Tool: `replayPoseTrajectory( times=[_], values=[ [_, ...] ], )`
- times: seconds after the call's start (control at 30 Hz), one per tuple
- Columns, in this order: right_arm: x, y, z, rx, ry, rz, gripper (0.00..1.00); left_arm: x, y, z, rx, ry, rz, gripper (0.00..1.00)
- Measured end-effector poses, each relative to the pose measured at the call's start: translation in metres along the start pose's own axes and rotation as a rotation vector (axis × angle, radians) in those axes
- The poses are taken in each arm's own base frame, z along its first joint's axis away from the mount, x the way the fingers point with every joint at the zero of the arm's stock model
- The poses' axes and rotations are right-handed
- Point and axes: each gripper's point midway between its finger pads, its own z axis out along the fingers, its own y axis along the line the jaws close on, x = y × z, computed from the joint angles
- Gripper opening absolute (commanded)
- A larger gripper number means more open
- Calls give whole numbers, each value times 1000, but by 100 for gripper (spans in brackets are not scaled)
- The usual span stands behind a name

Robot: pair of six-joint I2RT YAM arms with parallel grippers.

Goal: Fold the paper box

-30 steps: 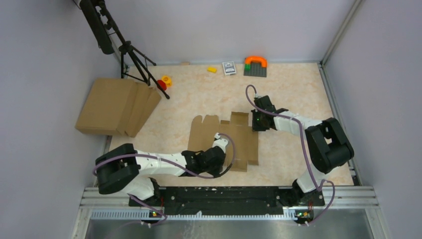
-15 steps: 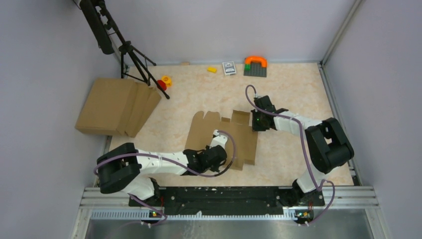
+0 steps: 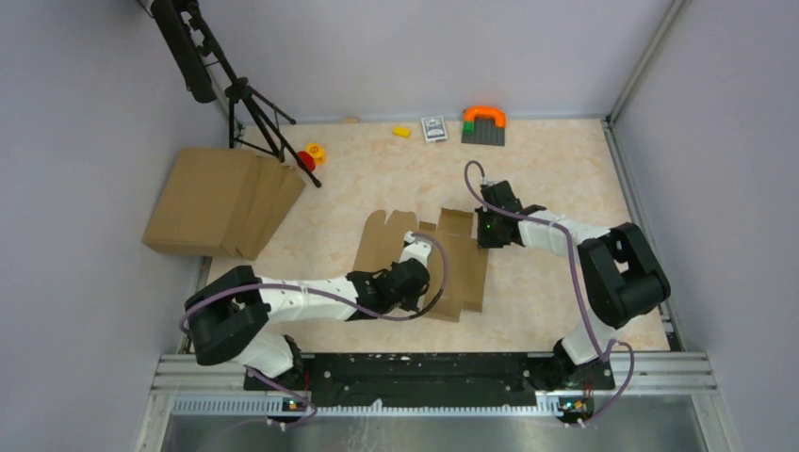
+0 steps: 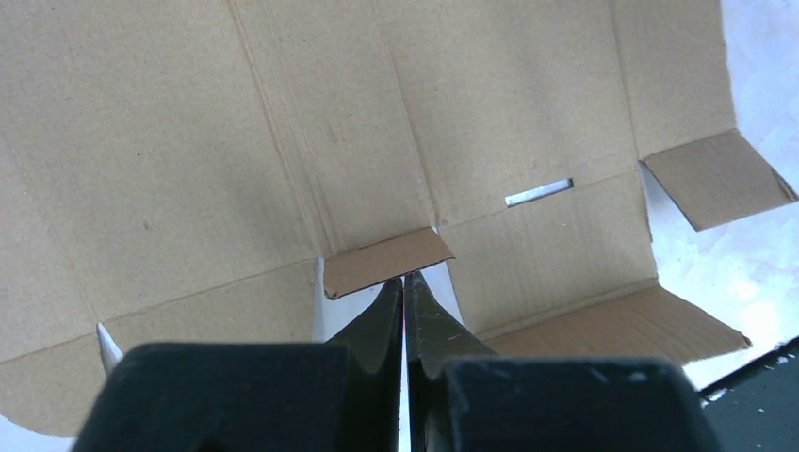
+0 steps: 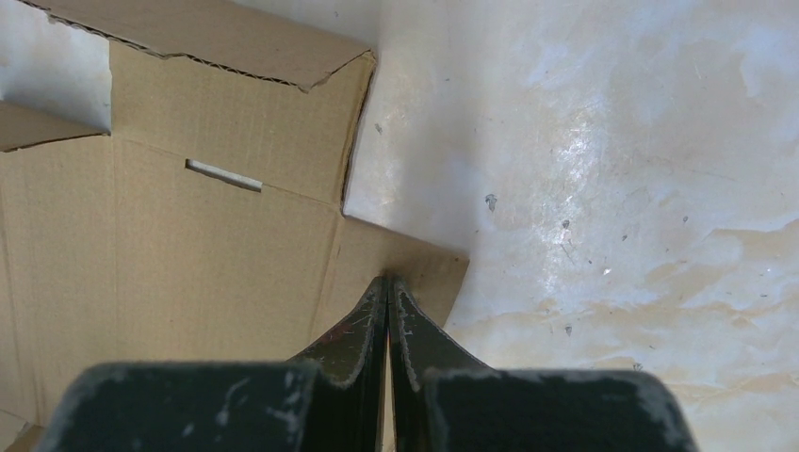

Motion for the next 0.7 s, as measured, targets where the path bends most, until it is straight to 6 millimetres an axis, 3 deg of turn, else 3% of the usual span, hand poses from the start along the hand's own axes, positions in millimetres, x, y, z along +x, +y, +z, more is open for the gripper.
replayPoseTrajectory(
  times=[0.2, 0.7],
  values=[
    [0, 0, 0, 0, 0, 0, 0, 6, 5, 8, -6, 34, 8, 0],
    [0, 0, 0, -2, 1, -8, 0, -13, 6, 12, 38, 35, -13, 0]
  ],
)
